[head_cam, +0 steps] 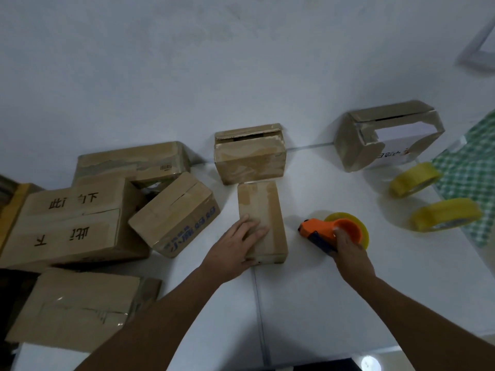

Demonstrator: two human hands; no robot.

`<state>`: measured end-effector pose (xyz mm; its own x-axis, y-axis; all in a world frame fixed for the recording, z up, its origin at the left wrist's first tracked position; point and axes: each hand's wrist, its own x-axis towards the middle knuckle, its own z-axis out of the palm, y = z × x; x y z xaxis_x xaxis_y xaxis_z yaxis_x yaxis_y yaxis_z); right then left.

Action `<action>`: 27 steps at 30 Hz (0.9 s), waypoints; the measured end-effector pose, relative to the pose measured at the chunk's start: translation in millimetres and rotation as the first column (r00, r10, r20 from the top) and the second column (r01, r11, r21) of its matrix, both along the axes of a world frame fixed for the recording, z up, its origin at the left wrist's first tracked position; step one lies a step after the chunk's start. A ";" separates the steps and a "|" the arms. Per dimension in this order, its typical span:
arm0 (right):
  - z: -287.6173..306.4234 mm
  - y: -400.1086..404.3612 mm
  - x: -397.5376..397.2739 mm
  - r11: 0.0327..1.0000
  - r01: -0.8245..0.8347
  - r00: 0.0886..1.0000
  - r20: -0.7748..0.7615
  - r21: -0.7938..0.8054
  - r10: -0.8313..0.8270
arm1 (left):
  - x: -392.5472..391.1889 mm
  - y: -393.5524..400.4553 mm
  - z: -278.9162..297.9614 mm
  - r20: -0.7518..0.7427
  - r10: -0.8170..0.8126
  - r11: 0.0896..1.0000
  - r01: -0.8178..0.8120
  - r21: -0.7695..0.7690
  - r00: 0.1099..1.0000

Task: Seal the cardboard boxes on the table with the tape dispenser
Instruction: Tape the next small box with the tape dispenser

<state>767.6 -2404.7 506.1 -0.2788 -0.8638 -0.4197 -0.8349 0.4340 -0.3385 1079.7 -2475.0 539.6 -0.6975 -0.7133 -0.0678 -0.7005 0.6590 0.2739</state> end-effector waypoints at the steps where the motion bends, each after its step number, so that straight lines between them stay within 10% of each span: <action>1: -0.6 0.6 -2.4 1.000 0.018 0.999 0.029 0.002 -0.018 | -0.2 1.6 -0.5 -0.041 0.017 1.000 -0.016 0.017 0.999; 8: 21.4 -2.4 -7.0 0.985 -0.039 0.999 -0.043 -0.168 0.032 | -1.7 3.5 -7.0 -0.119 0.061 0.998 -0.059 0.020 0.991; 15: 73.5 8.8 9.9 0.918 0.354 0.874 0.414 -0.180 -0.256 | -17.3 -14.4 1.2 -0.088 0.029 0.996 -0.022 0.084 0.996; 21: 99.5 24.7 20.7 0.882 0.417 0.855 0.425 -0.220 -0.298 | -41.9 -15.2 33.2 -0.272 0.281 0.946 -0.218 0.238 0.920; 24: 111.0 28.5 23.4 0.890 0.365 0.904 0.334 -0.274 -0.268 | -63.4 -7.5 59.8 -0.258 0.705 0.586 -0.339 0.736 0.660; 27: 118.7 31.3 24.7 0.903 0.290 0.942 0.260 -0.317 -0.212 | -78.9 0.0 75.6 -0.048 0.877 0.103 -0.088 0.991 0.479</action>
